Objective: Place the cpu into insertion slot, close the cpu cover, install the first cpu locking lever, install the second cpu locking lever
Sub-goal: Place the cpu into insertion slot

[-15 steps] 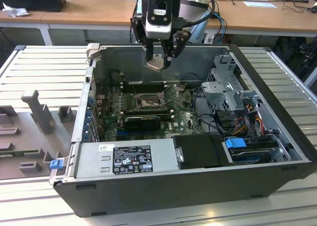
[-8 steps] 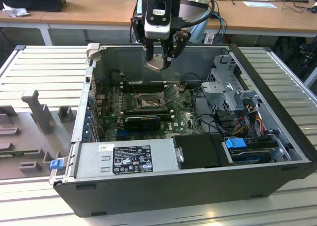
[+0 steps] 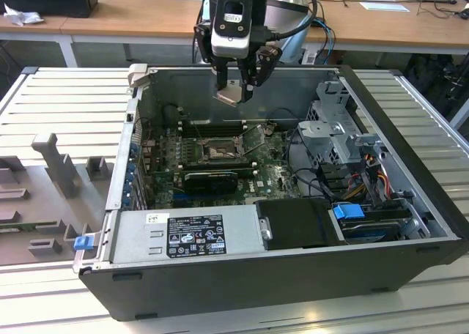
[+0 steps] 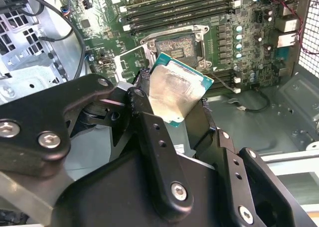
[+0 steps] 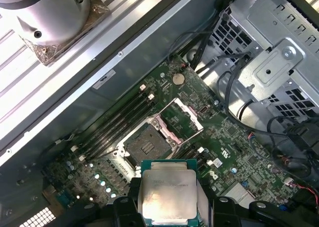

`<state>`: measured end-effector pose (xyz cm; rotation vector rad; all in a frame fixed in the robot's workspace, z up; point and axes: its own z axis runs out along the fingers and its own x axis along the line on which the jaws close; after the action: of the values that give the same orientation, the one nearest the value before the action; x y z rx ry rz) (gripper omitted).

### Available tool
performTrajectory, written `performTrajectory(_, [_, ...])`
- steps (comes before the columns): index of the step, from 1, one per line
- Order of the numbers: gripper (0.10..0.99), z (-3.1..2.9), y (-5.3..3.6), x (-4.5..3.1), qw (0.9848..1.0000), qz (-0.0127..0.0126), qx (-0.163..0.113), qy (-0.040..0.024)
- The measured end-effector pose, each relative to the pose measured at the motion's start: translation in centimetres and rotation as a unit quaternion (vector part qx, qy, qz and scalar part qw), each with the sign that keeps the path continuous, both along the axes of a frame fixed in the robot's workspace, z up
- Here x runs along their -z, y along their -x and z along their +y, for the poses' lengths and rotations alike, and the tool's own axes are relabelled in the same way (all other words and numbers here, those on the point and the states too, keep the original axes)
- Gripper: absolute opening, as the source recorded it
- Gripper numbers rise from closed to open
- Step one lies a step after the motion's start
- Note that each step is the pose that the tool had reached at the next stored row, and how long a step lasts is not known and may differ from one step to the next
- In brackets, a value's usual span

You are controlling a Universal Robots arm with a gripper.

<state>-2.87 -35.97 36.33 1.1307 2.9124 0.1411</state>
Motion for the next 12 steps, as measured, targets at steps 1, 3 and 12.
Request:
performTrajectory(1, [0.525,0.00,0.00,0.00,1.0000,0.0000,0.003,0.0000])
performTrajectory(3, [0.525,0.00,0.00,0.00,0.9999,0.0000,0.012,0.0000])
performTrajectory(12, [0.525,0.00,0.00,0.02,0.9995,0.0000,0.032,0.0000])
